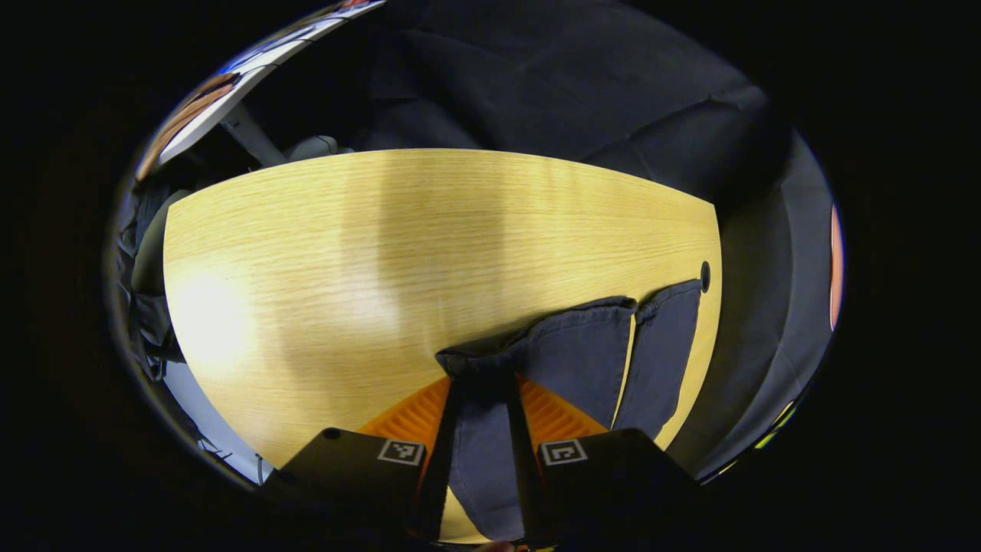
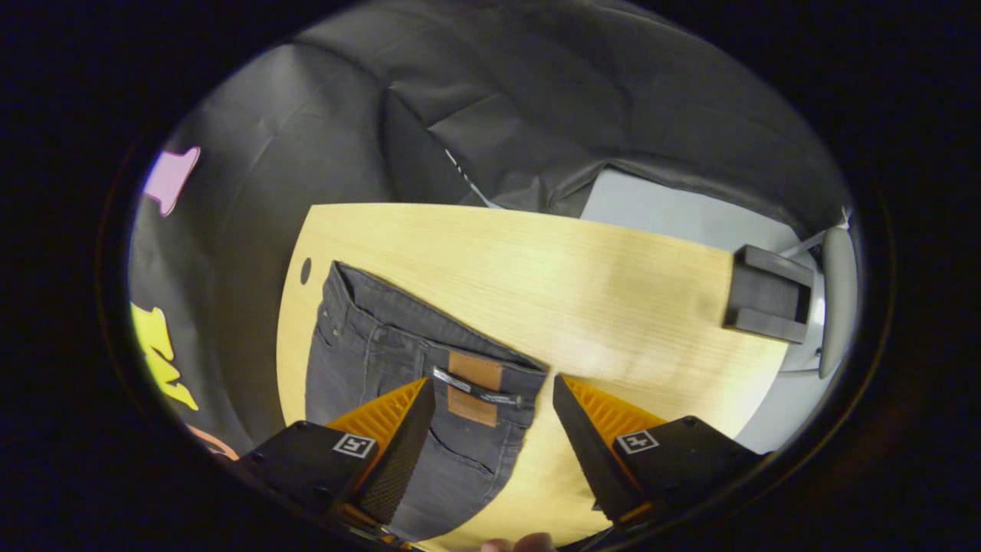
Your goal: Grasp the waist and the cuffs of the jeans and fold them to make the two legs overlap; first hold the waist and fold one-third of the jeans toward the cuffs, then hold the cuffs and fold the remaining one-third in the same direction to finish folding.
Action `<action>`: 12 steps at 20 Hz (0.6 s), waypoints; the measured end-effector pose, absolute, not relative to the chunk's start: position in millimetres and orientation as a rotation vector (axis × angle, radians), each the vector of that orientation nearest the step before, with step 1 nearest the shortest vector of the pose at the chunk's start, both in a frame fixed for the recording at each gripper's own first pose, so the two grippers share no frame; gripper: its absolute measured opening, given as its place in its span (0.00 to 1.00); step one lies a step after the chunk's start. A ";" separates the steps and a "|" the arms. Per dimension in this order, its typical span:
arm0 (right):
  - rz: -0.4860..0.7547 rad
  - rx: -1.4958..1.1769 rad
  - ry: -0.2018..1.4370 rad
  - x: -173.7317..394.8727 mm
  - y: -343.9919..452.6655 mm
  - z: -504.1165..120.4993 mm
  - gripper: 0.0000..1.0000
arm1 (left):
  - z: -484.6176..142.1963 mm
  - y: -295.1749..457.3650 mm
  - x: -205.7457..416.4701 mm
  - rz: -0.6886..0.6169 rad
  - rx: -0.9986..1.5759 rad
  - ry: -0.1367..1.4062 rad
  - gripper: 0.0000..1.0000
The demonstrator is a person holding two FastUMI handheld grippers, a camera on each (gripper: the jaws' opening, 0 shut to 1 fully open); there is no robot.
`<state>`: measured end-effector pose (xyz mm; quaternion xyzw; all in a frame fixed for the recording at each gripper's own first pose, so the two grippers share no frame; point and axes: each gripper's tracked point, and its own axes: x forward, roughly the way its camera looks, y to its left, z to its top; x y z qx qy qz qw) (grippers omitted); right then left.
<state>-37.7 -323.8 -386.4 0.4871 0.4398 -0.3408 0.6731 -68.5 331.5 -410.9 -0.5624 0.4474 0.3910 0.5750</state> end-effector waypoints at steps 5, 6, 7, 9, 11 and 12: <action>-0.740 1.054 1.017 -32.6 -320.4 -394.5 0.88 | -411.5 325.8 -61.6 0.895 -1.334 1.051 0.23; -0.747 1.050 1.035 -35.3 -321.3 -396.1 0.87 | -414.1 325.7 -60.0 0.889 -1.326 1.056 0.21; -0.754 1.051 1.046 -38.5 -323.4 -396.9 0.80 | -413.0 325.2 -60.1 0.883 -1.315 1.062 0.18; -0.755 1.082 1.048 -40.1 -322.7 -394.3 0.67 | -412.0 320.6 -58.0 0.864 -1.311 1.075 0.14; -0.774 1.080 1.035 -37.4 -327.1 -397.9 0.35 | -410.6 318.6 -55.1 0.856 -1.303 1.075 0.12; -0.765 1.096 1.026 -32.8 -324.4 -400.2 0.14 | -410.9 318.1 -53.9 0.851 -1.304 1.075 0.11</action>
